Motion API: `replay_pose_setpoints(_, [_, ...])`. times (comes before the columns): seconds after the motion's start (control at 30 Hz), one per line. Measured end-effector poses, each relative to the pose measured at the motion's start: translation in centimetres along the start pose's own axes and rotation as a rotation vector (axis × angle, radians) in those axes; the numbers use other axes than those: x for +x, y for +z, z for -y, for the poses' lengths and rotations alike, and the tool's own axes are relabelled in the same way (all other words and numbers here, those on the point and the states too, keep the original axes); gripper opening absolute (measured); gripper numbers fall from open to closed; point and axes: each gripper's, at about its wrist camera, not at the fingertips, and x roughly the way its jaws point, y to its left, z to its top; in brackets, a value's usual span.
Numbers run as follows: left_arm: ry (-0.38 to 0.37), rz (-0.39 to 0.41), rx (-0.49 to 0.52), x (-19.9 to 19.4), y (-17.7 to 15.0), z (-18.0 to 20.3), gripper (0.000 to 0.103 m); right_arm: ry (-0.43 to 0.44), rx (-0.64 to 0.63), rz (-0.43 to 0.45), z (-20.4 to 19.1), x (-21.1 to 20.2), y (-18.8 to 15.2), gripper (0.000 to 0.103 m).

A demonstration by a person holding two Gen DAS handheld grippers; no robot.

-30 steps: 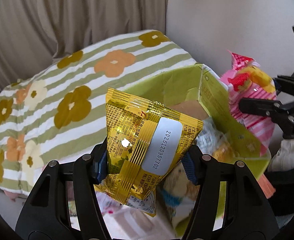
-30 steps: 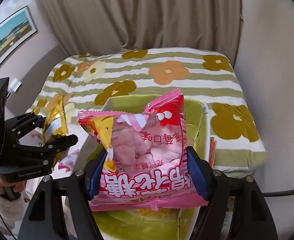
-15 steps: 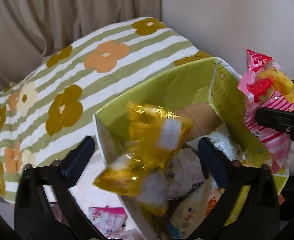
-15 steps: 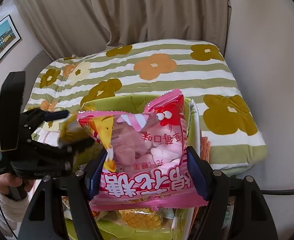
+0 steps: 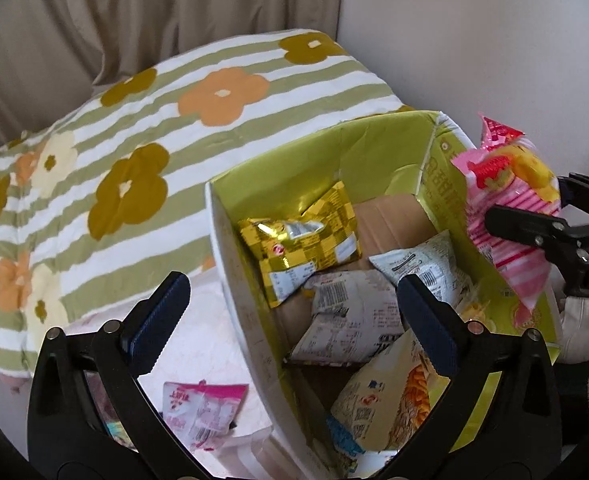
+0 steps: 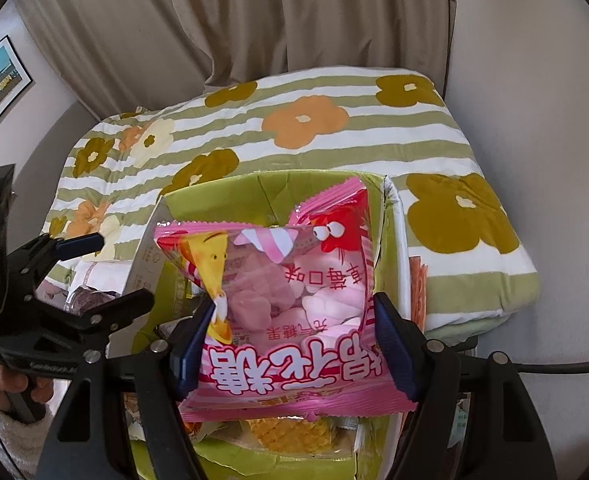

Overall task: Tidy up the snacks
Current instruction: 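Move both tools back over the remaining snacks on the table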

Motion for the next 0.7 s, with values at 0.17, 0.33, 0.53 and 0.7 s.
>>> replay_pose_setpoints(0.17, [-0.004, -0.014, -0.045, -0.4, -1.0, -1.2, 0.103, 0.025, 0.002, -0.016, -0.4, 1.7, 0.9, 0.072])
replay_pose_setpoints(0.33, [-0.013, -0.001, -0.064, -1.4, -2.0, -1.6, 0.103, 0.034, -0.039, 0.083, -1.3, 1.6, 0.8, 0.103])
replay_pose_setpoints(0.53, [0.003, 0.004, -0.076, -2.3, -3.4, -1.3, 0.103, 0.016, -0.061, 0.045, -1.5, 0.8, -1.1, 0.103])
replay_pose_setpoints(0.7, [0.025, 0.033, -0.09, -4.4, -4.4, -1.2, 0.103, 0.007, -0.102, 0.071, -2.2, -1.9, -2.0, 0.103])
